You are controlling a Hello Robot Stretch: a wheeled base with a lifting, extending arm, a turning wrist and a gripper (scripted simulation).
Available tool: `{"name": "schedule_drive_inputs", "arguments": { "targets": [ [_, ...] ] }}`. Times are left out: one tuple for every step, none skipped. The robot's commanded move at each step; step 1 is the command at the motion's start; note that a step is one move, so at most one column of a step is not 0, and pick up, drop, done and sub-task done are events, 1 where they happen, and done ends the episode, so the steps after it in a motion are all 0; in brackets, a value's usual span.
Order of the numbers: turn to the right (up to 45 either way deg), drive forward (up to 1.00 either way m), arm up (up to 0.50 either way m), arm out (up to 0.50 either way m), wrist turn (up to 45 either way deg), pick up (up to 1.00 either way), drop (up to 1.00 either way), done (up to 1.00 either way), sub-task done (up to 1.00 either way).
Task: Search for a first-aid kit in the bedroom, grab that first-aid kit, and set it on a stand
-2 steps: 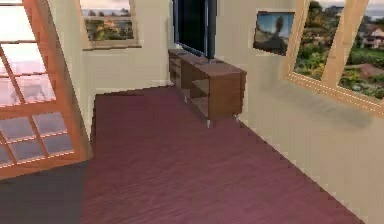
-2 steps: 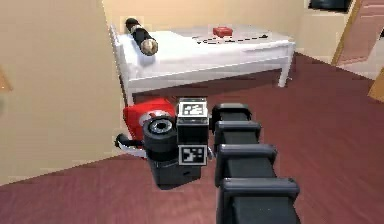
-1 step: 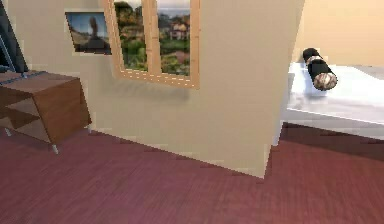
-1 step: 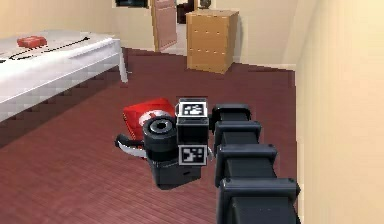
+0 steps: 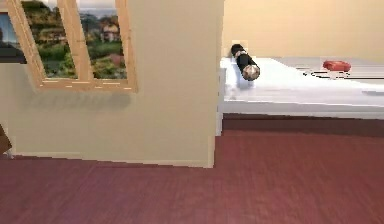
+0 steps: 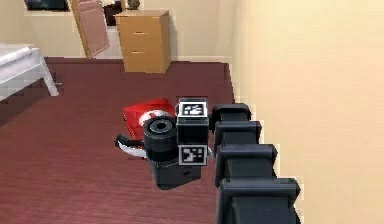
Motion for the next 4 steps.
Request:
{"name": "schedule_drive_inputs", "arguments": {
  "targets": [
    [0.0,0.15,0.0,0.0,0.0,0.0,0.0,0.0,0.0],
    [-45.0,0.0,0.0,0.0,0.0,0.0,0.0,0.0,0.0],
    [-39.0,0.0,0.0,0.0,0.0,0.0,0.0,0.0,0.0],
    [0.0,0.45,0.0,0.0,0.0,0.0,0.0,0.0,0.0]
  ]
}}
